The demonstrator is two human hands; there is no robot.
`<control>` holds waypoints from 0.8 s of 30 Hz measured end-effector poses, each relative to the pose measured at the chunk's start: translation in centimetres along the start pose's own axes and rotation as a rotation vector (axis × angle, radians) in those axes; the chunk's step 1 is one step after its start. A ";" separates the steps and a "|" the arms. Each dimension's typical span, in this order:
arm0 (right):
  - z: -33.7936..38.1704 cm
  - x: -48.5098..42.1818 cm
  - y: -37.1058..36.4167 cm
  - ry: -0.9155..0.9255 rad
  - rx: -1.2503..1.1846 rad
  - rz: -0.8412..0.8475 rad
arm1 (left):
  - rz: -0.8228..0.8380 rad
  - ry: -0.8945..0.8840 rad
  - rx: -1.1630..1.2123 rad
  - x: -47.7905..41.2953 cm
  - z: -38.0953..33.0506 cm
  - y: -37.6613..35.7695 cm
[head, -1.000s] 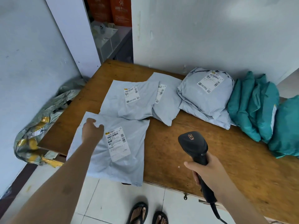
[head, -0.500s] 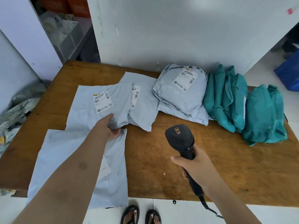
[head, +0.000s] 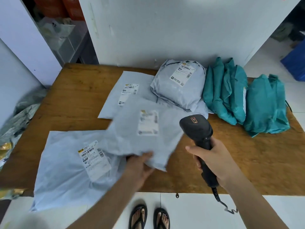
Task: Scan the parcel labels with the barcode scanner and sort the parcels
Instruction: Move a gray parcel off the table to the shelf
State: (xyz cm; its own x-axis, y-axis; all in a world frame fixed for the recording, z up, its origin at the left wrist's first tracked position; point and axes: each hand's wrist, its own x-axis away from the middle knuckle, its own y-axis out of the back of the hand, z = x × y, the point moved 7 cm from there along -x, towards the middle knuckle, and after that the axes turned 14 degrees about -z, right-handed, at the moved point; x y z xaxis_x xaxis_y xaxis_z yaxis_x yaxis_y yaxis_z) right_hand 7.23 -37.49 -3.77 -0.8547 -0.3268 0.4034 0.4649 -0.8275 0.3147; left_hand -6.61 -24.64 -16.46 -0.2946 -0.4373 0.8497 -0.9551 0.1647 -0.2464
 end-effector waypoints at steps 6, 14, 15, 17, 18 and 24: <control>-2.3 1.2 1.8 -0.026 -0.013 -0.002 | 0.203 0.265 -0.959 3.3 11.0 -0.5; -8.1 2.9 4.7 -0.183 -0.023 -0.032 | -0.387 -0.654 -1.399 -4.8 1.1 2.0; -8.6 3.1 4.6 -0.202 -0.019 -0.018 | -0.404 -0.632 -1.405 -5.4 1.2 2.3; -9.5 3.3 4.3 -0.231 -0.018 0.008 | -0.383 -0.587 -1.310 -6.1 1.1 2.0; -9.7 3.4 4.0 -0.249 -0.025 0.023 | -0.358 -0.560 -1.212 -6.4 1.0 1.8; -9.2 3.7 2.2 -0.275 -0.040 0.106 | -0.239 -0.536 -0.999 -6.8 0.6 1.3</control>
State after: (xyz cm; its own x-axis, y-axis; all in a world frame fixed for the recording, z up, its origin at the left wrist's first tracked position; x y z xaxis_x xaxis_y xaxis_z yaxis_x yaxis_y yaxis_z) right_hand 2.96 -44.77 -9.46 -0.7045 -0.2811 0.6517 0.5344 -0.8144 0.2263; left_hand -5.85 -22.01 -22.80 -0.3143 -0.8306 0.4597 -0.6074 0.5481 0.5750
